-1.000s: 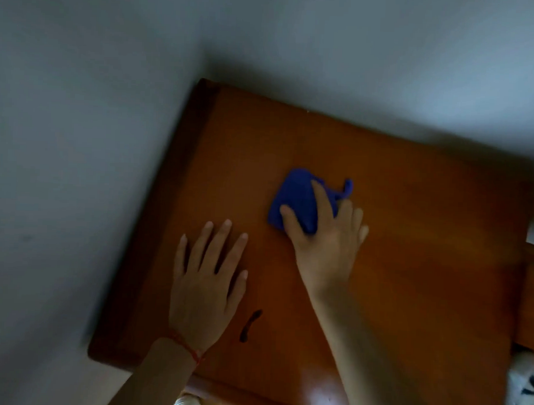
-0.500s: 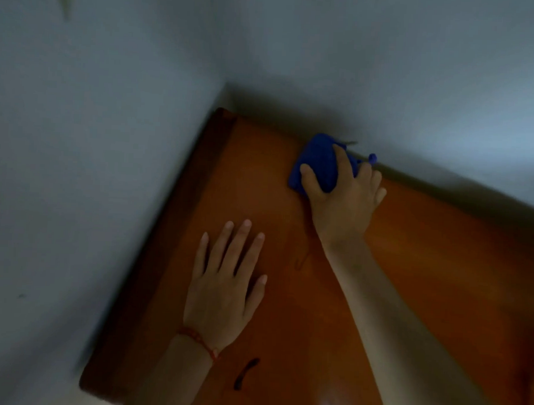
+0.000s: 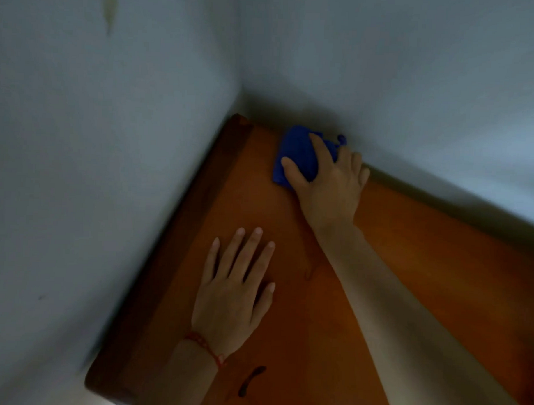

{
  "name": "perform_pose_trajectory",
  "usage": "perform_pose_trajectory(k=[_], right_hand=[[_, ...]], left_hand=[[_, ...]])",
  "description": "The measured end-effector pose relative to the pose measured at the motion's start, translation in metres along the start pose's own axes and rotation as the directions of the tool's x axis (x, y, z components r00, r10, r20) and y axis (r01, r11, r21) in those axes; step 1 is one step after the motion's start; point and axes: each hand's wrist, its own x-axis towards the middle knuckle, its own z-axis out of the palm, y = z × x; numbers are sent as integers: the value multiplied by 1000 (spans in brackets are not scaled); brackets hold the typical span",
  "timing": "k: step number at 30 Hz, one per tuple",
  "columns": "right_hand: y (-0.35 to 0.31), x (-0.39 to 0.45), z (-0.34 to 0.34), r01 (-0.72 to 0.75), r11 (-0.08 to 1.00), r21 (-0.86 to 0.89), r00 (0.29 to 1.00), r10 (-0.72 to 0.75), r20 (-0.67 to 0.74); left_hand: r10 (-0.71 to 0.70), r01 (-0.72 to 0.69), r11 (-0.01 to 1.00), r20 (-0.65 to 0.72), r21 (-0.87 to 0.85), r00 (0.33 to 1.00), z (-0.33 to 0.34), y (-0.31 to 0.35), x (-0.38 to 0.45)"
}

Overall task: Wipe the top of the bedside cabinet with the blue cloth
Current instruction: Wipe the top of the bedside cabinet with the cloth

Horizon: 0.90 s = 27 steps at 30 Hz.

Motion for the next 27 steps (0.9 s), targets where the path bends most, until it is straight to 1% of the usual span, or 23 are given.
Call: perform_pose_trajectory(k=[2,4,6,8,10,12,15,16,18,21,22,24,25,27], right_hand=[[1,-3,2,-4,1000,5,1000,5,-22],[4,-32,0,-34,999,18,998,35,-47],[3,-83,-3,-38,999,27,999,39,-11],[1,-123,-6,-11,1000,-7,999,12,49],[2,-116,-7,19,999,-37,997,-16,76],[-3,-83,-2,-4,1000,-30,1000,5,30],[-12,-47,6,-126,991,35,991,128,-40],[-14,-54,10,-140,989,49,988,143,-55],[-19,-96,11,-129,989,70,990,133,-52],[-25,-181,8,-49,999,-11,999,49,-15],[-26,-194,7,-25,999,-40,1000,25,8],[-28,-182,7,1,998,-57,1000,0,19],[-30,-166,8,-6,998,-58,1000,5,-4],[-36,-138,12,-80,996,-39,996,78,-41]], left_hand=[[-28,28,999,-27,-23,999,-1,-2,-6],[-80,78,996,-49,-44,996,-5,-7,-20],[-122,119,992,-71,-43,990,-8,-16,-41],[-164,161,986,-75,-36,984,-8,-23,-65],[-183,182,983,-63,-14,981,-6,-29,-82],[-180,181,983,-46,19,983,-2,-32,-90],[-160,162,986,-53,44,986,3,-36,-90],[-154,156,987,-58,37,986,4,-37,-91],[-146,148,989,-69,21,987,5,-39,-92],[-128,129,992,-97,12,987,6,-39,-92],[-119,120,993,-104,2,987,5,-38,-93],[-100,97,995,-119,-29,988,1,-39,-96],[-95,90,995,-132,-42,987,-1,-41,-99],[-83,77,996,-162,-45,983,-2,-48,-111]])
